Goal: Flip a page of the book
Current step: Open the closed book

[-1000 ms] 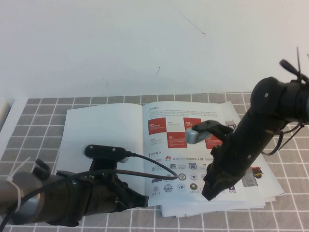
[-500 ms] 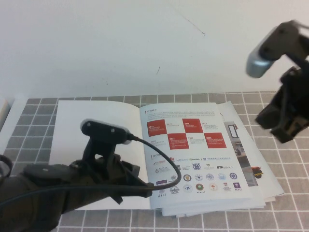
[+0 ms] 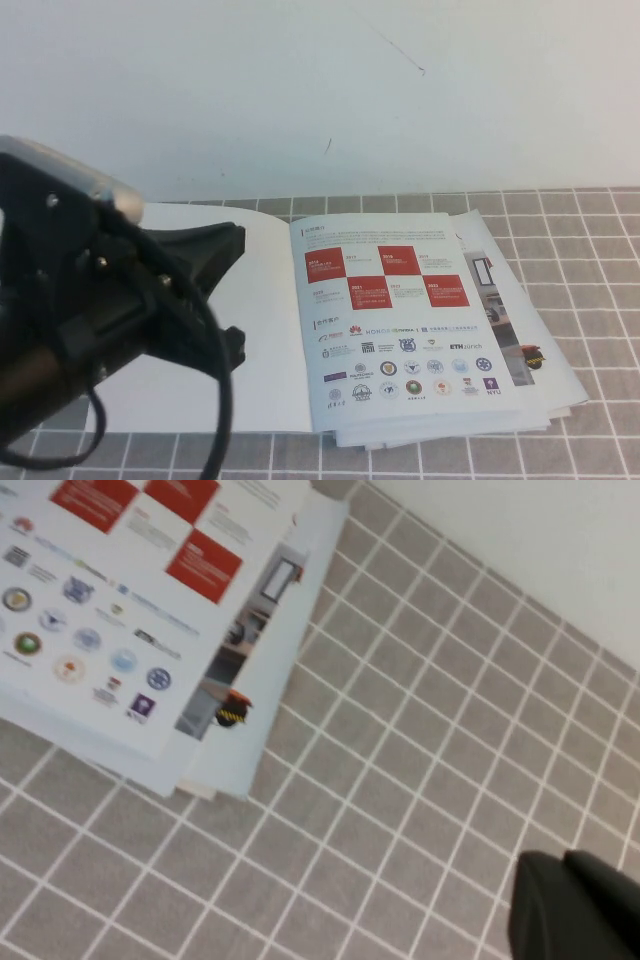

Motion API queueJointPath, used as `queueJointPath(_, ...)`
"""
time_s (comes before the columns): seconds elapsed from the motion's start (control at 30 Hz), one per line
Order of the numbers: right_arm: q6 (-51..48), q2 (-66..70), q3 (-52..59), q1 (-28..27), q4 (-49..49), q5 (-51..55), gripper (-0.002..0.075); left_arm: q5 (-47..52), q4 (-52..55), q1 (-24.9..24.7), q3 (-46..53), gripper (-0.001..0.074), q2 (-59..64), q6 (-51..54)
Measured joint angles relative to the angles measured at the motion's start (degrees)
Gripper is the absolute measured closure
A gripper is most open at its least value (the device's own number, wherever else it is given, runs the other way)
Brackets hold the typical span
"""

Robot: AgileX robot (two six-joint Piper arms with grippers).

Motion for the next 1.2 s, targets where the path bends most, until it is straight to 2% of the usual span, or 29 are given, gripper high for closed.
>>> queueJointPath(0.1,5.12,-6.15,7.06,0.0,-2.94,-0.32,0.0722,4.38,1.08,0.0,0.22,0.0739,-4.05,-0.11)
queueJointPath(0.2,9.21,-12.81,15.54,0.0,-3.21,-3.69,0.0724,12.99,7.0,0.0,0.22,0.0739,-6.14,-3.93)
queueJointPath(0.33,11.28,-22.05,28.24,0.0,-1.8,-10.42,0.0725,26.5,25.38,0.0,0.22,0.0739,-6.84,-16.25)
queueJointPath(0.4,11.64,-25.74,33.2,0.0,-0.24,-13.03,0.0725,29.71,36.32,0.0,0.22,0.0739,-6.84,-23.7)
queueJointPath(0.6,12.27,-35.25,43.1,0.0,4.87,-17.02,0.0726,31.87,73.17,-0.12,0.26,0.0739,-6.84,-52.52)
queueJointPath(0.63,12.64,-36.27,44.24,0.0,5.39,-17.15,0.0726,31.96,76.44,-0.12,0.26,0.0739,-6.84,-54.57)
queueJointPath(0.77,13.22,-37.77,45.05,0.0,7.31,-17.68,0.0726,31.24,93.73,-0.12,0.35,0.0739,-7.36,-73.42)
queueJointPath(0.9,13.33,-37.77,45.05,0.0,8.02,-18.24,0.0726,28.12,100.17,-0.12,0.35,0.0739,-10.11,-80.88)
queueJointPath(1.2,13.33,-37.77,45.05,0.0,8.11,-18.37,0.0727,21.16,102.22,-0.12,6.12,0.0739,-22.31,-83.92)
